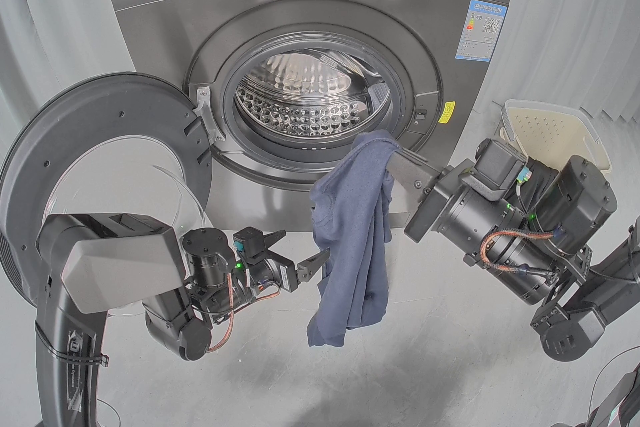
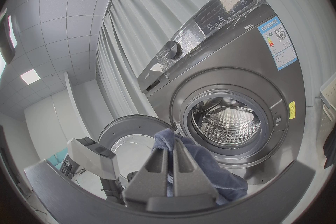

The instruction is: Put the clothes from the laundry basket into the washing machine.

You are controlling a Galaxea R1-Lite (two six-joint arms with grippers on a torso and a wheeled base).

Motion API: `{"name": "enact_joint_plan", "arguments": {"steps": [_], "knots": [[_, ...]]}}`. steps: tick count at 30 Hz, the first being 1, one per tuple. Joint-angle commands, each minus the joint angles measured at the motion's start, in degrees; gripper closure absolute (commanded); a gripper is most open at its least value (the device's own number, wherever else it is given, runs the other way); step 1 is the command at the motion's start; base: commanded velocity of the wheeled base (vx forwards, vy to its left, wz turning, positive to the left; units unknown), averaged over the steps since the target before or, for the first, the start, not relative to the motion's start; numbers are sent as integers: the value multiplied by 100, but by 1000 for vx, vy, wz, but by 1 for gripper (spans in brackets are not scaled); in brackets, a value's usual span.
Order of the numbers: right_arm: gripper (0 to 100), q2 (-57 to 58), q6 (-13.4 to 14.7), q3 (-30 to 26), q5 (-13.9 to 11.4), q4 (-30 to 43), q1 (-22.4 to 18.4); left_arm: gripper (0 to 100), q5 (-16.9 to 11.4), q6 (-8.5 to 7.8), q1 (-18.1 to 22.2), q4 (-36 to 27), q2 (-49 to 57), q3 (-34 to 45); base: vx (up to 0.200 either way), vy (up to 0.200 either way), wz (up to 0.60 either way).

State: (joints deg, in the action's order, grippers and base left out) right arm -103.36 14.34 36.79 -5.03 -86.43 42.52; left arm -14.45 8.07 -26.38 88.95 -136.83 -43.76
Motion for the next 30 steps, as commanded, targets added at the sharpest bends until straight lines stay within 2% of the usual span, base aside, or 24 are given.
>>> {"name": "enact_joint_plan", "arguments": {"steps": [1,5,17,20,30], "knots": [[100,0,-1,3,2,-5,90,0,65,2,-7,-1,-406,-466,0,0,0],[100,-8,8,3,11,-5,169,0,240,2,10,-1,-600,-853,0,0,0],[100,-26,-1,3,11,-5,257,0,249,-7,28,-27,-969,-1433,0,0,0],[100,-43,8,-5,20,-5,274,0,258,2,63,-36,-1100,-1811,0,0,0],[100,-105,8,-49,20,-23,353,0,249,-7,1,-10,-1180,-2031,0,0,0]]}}
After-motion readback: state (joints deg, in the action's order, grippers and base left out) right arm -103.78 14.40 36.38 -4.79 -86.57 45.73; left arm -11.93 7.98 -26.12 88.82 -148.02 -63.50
